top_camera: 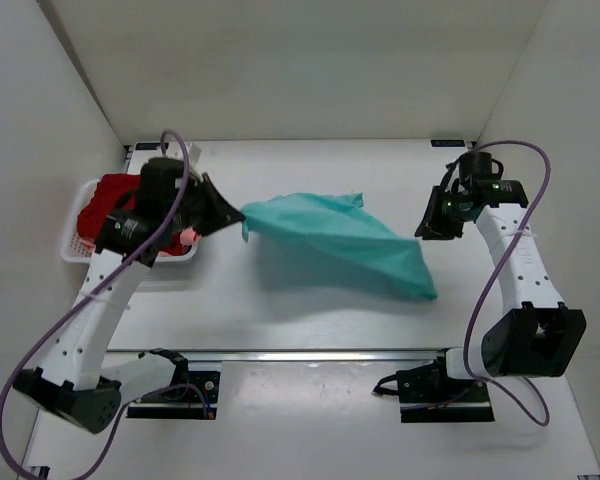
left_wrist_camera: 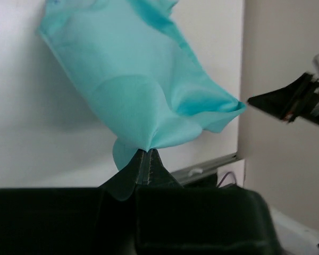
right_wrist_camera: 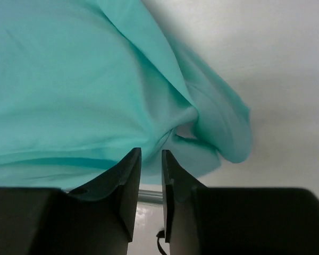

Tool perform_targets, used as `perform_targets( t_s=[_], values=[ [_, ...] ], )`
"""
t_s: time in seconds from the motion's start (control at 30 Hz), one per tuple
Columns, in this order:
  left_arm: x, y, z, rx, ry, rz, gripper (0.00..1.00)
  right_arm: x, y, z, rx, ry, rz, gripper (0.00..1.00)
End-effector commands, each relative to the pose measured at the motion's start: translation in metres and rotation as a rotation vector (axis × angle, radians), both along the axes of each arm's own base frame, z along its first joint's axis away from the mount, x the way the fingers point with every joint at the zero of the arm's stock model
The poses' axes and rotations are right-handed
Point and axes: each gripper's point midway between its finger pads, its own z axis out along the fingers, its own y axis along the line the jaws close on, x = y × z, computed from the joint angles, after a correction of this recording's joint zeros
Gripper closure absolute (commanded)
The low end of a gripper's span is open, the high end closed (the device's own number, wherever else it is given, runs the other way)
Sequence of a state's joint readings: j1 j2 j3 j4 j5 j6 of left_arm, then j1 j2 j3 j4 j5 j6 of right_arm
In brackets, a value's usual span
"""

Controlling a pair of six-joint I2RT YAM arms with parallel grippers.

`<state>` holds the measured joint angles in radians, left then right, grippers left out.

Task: Fold and stack the t-shirts
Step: Flatten out the tshirt

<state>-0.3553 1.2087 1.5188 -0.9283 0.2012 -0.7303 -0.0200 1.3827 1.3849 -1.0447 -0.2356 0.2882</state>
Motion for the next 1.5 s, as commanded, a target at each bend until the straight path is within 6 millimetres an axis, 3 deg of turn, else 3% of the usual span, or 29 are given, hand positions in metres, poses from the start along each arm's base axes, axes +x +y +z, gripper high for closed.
perform_targets(
  t_s=[0.0,0.03,0.07,0.17,0.27,0.33,0.43,0.6,0.7,0.83,0.9,1.1,1.47],
  values=[
    [-0.021,0.01,-0.053,0.019,0.072,0.043,1.0,0.006,0.009,-0.002,0.019,-0.054,0.036,0.79],
    [-0.029,0.013,-0.055,0.008,0.069,0.05,1.0,0.002,0.015,-0.008,0.012,-0.038,0.066,0.73],
    [-0.034,0.016,-0.068,0.016,0.103,0.062,1.0,0.001,0.019,-0.015,0.017,-0.005,0.083,0.56],
    [-0.046,0.028,-0.081,0.056,0.124,0.071,1.0,-0.011,0.024,-0.032,-0.026,0.075,0.083,0.57],
    [-0.05,0.037,-0.086,0.08,0.126,0.072,1.0,-0.03,0.031,-0.05,-0.004,0.113,0.068,0.73],
    [-0.052,0.038,-0.093,0.08,0.14,0.075,1.0,-0.044,0.041,-0.06,0.036,0.117,0.074,0.71],
    [-0.056,0.036,-0.103,0.074,0.156,0.066,1.0,-0.08,0.062,-0.095,0.029,0.193,0.134,0.68],
    [-0.06,0.037,-0.113,0.079,0.173,0.055,1.0,-0.124,0.101,-0.118,0.081,0.237,0.198,0.68],
    [-0.061,0.039,-0.119,0.094,0.182,0.045,1.0,-0.145,0.112,-0.137,0.083,0.263,0.231,0.67],
    [-0.067,0.038,-0.13,0.103,0.202,0.032,1.0,-0.147,0.104,-0.153,0.011,0.229,0.227,0.61],
    [-0.07,0.037,-0.13,0.098,0.204,0.03,1.0,-0.138,0.095,-0.154,0.0,0.198,0.194,0.57],
    [-0.075,0.043,-0.132,0.103,0.211,0.037,1.0,-0.127,0.081,-0.162,0.011,0.151,0.173,0.55],
    [-0.074,0.043,-0.133,0.093,0.218,0.055,1.0,-0.14,0.105,-0.173,0.061,0.191,0.243,0.6]
  ],
)
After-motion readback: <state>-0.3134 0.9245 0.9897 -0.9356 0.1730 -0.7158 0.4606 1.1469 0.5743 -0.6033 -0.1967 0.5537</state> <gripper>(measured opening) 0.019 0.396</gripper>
